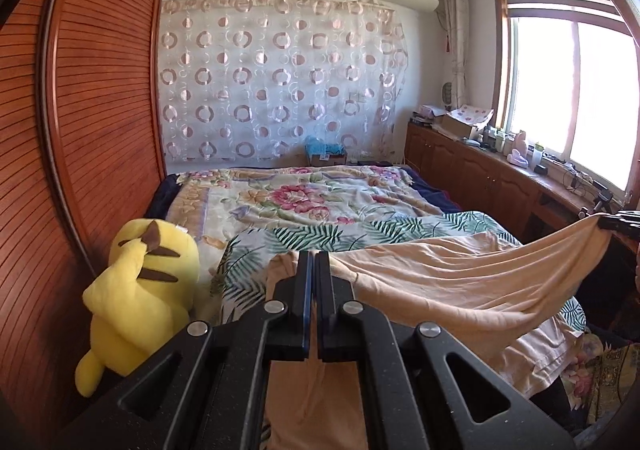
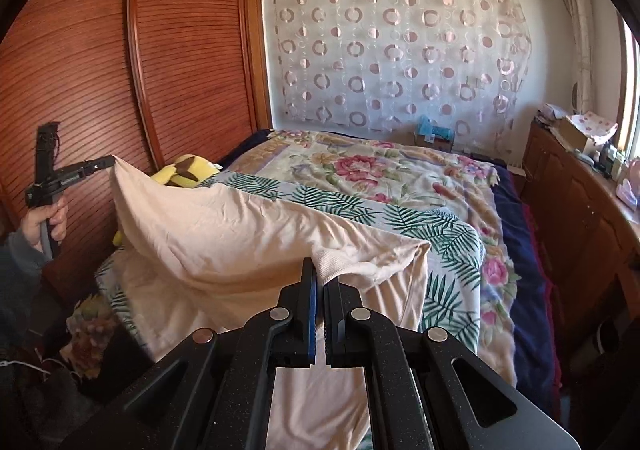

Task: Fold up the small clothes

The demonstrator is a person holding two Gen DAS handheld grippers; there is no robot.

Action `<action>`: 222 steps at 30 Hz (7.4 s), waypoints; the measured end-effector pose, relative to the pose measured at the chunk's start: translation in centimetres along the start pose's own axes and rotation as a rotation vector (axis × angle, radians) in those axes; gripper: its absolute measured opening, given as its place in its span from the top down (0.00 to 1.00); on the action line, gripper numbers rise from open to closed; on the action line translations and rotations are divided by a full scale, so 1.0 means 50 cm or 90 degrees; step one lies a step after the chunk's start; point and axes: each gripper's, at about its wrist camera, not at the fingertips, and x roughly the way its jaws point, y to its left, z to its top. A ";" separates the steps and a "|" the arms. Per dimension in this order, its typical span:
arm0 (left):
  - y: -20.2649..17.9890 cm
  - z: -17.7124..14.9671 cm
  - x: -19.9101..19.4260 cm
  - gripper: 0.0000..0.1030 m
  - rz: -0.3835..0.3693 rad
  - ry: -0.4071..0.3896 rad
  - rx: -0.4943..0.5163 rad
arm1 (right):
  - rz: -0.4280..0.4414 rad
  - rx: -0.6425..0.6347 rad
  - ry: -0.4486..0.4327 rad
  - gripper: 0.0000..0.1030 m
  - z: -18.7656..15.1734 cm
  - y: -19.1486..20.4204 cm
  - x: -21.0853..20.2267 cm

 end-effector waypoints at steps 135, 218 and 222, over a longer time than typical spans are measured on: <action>-0.398 -0.073 0.138 0.27 -0.232 0.129 0.074 | -0.046 0.090 0.046 0.39 -0.188 -0.043 0.133; -0.325 -0.115 0.364 0.27 -0.138 0.227 0.029 | -0.140 0.063 0.139 0.82 -0.017 -0.246 0.570; -0.336 -0.107 0.401 0.27 -0.137 0.239 0.043 | -0.115 0.098 0.115 0.60 -0.009 -0.263 0.565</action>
